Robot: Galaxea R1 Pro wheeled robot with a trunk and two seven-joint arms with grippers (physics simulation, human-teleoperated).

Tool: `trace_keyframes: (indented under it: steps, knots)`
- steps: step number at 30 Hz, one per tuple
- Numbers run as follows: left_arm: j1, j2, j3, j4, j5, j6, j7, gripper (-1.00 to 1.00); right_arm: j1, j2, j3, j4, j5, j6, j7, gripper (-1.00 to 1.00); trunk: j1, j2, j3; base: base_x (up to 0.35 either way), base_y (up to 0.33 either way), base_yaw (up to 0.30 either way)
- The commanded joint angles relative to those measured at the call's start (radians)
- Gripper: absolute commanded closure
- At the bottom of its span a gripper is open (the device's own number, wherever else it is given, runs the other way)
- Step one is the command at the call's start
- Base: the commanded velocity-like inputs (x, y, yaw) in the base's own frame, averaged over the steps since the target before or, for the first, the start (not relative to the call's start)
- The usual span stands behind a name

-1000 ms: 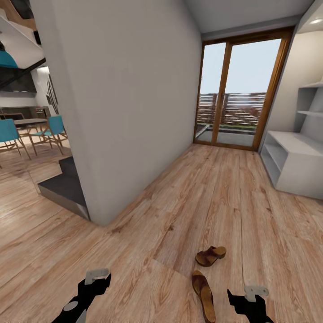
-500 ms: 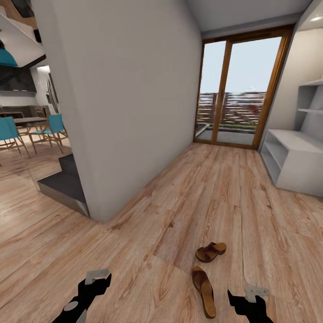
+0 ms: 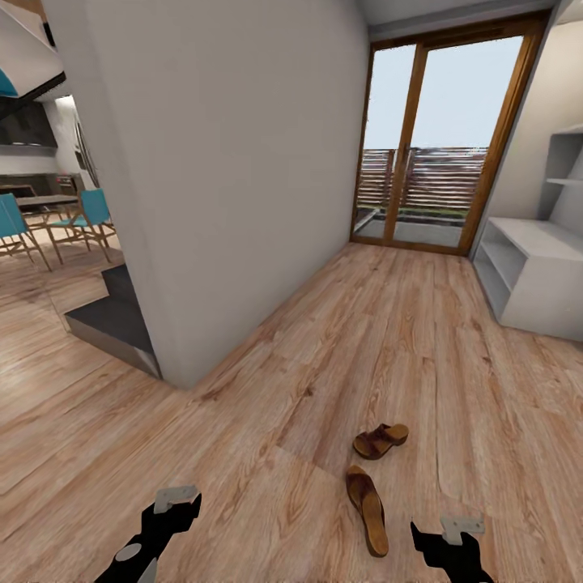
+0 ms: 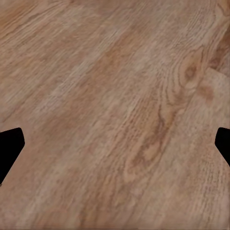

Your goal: Pick up the two gym shoes and the two sandals from the corridor floor and place them onto the hallstand (shoe rack) in the corridor, making sure they are on the rack and not on the floor. Arrange them so the two gym shoes are next to each other and the two sandals are next to each other.

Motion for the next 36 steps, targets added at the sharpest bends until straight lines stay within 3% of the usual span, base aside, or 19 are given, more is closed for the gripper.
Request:
trace_keyframes:
  steps: [1,28,32,33,36]
  knots:
    - [-0.001,0.0,-0.001,0.001,0.01,-0.003,-0.004,-1.0,0.0,0.0,0.0,0.0,-0.004,-0.003,0.0,-1.0,0.0,-0.001,-0.005,0.0,0.0,-0.042]
    - [-0.017,-0.006,0.0,-0.016,0.013,0.015,-0.005,-1.0,-0.001,0.002,0.005,0.002,-0.002,-0.001,0.003,-1.0,0.012,-0.007,-0.109,0.0,0.0,-0.021]
    - [-0.052,-0.011,0.0,-0.039,0.013,0.064,-0.005,-1.0,-0.005,0.004,0.019,-0.022,-0.003,0.002,0.004,-1.0,0.014,-0.008,-0.125,0.0,0.0,0.0]
    - [-0.135,-0.015,0.0,-0.067,0.013,0.195,-0.005,-1.0,-0.034,0.006,0.042,-0.098,-0.004,0.024,0.003,-1.0,0.015,-0.008,-0.129,0.0,0.0,0.0]
    - [-0.17,-0.017,0.0,-0.074,0.013,0.242,-0.005,-1.0,-0.06,0.006,0.047,-0.127,-0.004,0.059,0.002,-1.0,0.016,-0.009,-0.14,0.0,0.0,0.0]
